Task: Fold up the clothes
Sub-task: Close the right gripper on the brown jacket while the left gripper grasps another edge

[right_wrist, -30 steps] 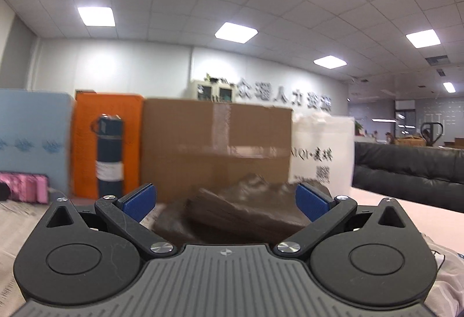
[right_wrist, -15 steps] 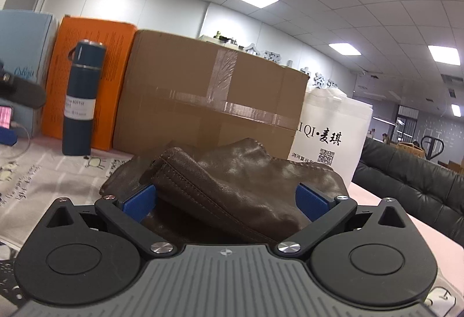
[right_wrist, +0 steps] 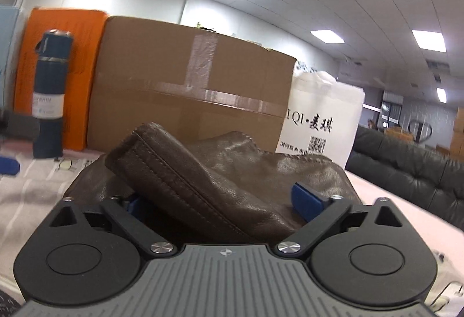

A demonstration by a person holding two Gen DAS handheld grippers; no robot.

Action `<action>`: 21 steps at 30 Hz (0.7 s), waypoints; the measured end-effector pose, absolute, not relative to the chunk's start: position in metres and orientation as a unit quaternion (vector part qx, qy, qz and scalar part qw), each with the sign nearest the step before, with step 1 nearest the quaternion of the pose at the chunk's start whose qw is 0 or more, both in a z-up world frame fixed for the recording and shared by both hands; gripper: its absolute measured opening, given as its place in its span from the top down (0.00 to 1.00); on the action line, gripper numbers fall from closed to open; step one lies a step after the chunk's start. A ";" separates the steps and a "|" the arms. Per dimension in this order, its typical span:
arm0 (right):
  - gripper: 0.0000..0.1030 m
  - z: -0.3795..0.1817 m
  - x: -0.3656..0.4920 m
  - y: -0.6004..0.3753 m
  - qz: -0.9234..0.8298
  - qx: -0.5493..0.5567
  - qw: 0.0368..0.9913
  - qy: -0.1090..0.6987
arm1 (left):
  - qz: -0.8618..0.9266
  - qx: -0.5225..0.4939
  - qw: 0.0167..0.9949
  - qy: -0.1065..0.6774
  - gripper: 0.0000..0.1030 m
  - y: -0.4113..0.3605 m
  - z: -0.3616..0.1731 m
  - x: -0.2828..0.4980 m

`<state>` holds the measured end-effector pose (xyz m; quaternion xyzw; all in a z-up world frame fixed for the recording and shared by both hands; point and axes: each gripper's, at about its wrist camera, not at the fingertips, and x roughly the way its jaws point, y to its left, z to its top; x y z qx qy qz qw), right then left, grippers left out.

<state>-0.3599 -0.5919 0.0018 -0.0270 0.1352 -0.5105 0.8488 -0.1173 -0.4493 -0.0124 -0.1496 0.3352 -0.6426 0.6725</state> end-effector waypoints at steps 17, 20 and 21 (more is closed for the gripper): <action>0.91 0.068 -0.418 -0.574 -0.448 0.122 0.883 -0.072 | -0.664 -0.012 0.689 0.289 0.68 -0.516 -0.027 -0.180; 0.92 0.091 -0.415 -0.556 -0.424 0.110 0.894 -0.098 | -0.664 -0.009 0.699 0.266 0.76 -0.506 -0.022 -0.181; 0.93 0.099 -0.414 -0.549 -0.412 0.106 0.899 -0.108 | -0.664 -0.013 0.700 0.262 0.78 -0.502 -0.021 -0.180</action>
